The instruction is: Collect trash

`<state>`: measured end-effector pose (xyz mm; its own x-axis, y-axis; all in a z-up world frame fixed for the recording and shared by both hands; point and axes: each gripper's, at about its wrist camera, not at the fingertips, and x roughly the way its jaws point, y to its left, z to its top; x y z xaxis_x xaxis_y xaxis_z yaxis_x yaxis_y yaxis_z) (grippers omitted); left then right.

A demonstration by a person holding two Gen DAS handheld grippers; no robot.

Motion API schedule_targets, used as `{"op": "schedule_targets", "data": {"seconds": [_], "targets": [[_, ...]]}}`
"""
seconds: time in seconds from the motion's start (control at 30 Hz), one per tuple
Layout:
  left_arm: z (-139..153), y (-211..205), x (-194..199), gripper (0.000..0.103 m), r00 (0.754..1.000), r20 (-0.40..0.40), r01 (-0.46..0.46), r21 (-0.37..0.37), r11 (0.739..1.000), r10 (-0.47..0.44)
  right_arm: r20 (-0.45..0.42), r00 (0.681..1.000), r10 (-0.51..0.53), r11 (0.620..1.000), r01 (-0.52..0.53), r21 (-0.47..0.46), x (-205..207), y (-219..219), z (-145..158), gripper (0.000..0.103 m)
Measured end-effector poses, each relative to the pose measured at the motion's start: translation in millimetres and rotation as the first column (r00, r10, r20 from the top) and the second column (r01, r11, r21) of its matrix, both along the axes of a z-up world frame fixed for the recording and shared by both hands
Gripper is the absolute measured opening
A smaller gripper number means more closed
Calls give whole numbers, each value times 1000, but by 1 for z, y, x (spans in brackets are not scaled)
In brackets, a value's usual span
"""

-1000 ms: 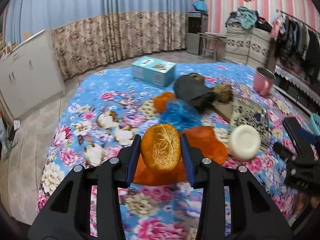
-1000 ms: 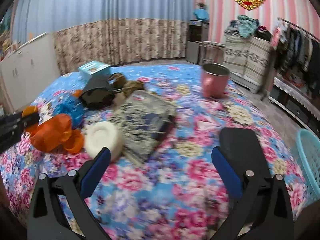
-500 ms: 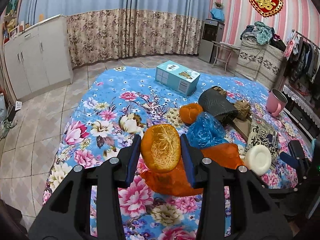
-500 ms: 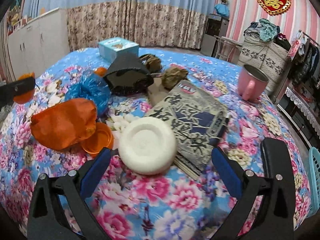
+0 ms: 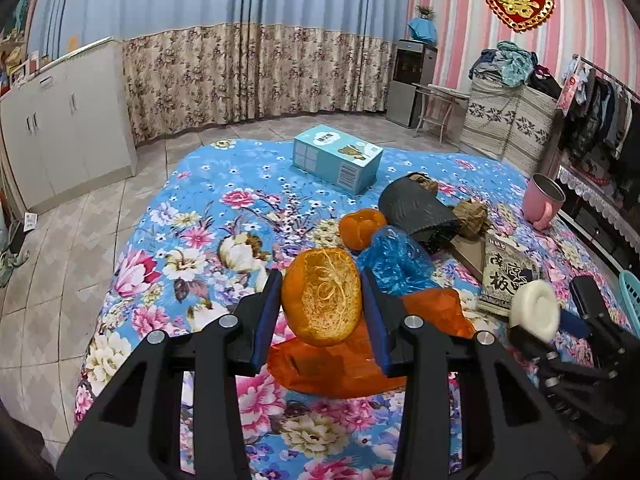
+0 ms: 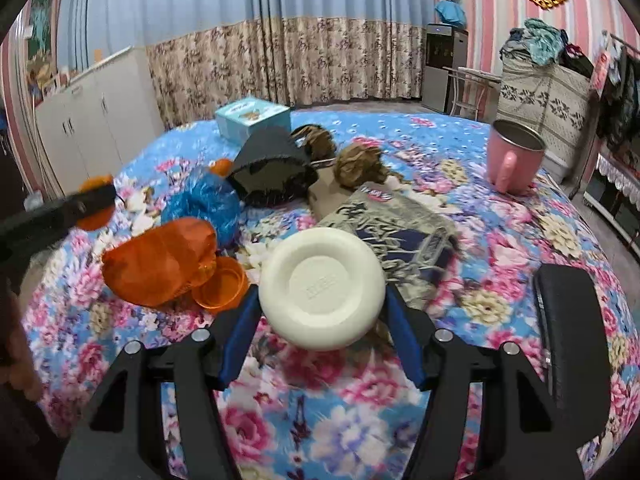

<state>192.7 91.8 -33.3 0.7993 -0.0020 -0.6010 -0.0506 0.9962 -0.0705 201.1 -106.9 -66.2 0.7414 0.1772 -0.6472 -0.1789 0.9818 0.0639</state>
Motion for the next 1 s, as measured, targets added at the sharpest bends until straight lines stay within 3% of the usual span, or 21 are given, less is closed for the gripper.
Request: {"op": "schedule_targets", "data": {"seconds": [0.33,0.5,0.6,0.77,1.0], "targets": [[1,-41,-8,39,998,0,69,36,997,-69,72,991,-117,992,113,58,-25,-72,44,61],[28,-86,-15,39,987,50,149,72,986,-152,124,976,-180,982,171,79,-43,-113,69,61],[44,-114,-12,39,977,64,202,54,978,-205,148,963,-224,972,211,101,-55,-140,80,61],[58,-175,-3,39,950,73,303,30,953,-304,181,926,-331,943,318,95,-77,-198,89,61],[56,-258,3,39,901,78,426,29,904,-427,205,856,-474,880,468,81,-104,-278,91,61]]}}
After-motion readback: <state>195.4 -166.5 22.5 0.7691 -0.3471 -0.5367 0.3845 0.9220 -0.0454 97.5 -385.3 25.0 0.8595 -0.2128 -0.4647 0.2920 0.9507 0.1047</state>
